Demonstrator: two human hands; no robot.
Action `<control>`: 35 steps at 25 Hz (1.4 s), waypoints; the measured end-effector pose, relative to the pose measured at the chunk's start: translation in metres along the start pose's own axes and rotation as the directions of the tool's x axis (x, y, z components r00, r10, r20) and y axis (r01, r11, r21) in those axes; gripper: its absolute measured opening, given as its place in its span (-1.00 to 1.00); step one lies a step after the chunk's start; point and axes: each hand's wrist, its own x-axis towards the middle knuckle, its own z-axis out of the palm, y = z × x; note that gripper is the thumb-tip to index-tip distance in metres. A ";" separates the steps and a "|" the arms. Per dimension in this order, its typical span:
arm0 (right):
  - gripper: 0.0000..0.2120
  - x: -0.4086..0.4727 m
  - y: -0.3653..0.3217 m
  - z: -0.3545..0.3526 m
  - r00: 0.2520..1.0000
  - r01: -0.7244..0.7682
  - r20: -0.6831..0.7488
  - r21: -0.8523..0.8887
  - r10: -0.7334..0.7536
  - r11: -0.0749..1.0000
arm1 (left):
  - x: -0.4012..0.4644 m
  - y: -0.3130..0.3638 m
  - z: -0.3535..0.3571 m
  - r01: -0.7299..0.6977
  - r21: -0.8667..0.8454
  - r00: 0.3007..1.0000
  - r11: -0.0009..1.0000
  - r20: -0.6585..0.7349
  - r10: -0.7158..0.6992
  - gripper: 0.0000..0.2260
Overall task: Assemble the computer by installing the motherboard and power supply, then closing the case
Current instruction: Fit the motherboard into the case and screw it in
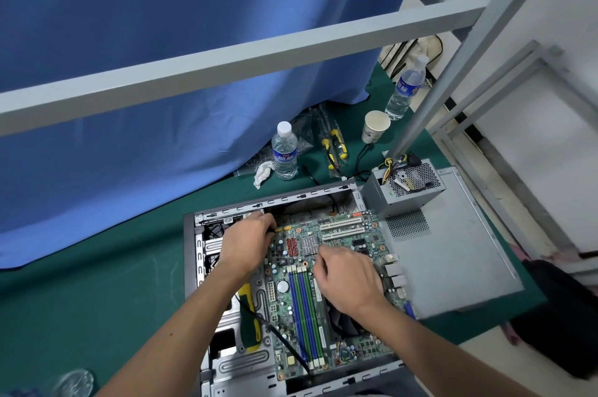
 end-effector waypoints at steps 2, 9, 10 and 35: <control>-0.70 -0.001 -0.001 0.000 1.000 0.003 0.006 0.007 -0.003 1.000 | 0.000 0.000 0.000 0.018 0.002 1.000 1.000 -0.011 -0.018 -0.89; -0.71 -0.001 0.000 -0.001 1.000 0.004 0.008 0.009 -0.004 1.000 | -0.001 -0.004 0.000 0.045 -0.003 0.999 0.999 0.000 -0.045 -0.91; -0.71 -0.001 -0.001 -0.001 1.000 0.005 0.011 0.010 -0.005 1.000 | -0.001 -0.004 0.000 0.047 -0.003 0.999 0.999 0.002 -0.047 -0.91; -0.70 0.000 -0.001 -0.001 1.000 0.003 0.001 0.024 -0.003 1.000 | 0.010 -0.003 -0.012 0.061 -0.004 0.996 0.998 0.068 -0.061 -0.89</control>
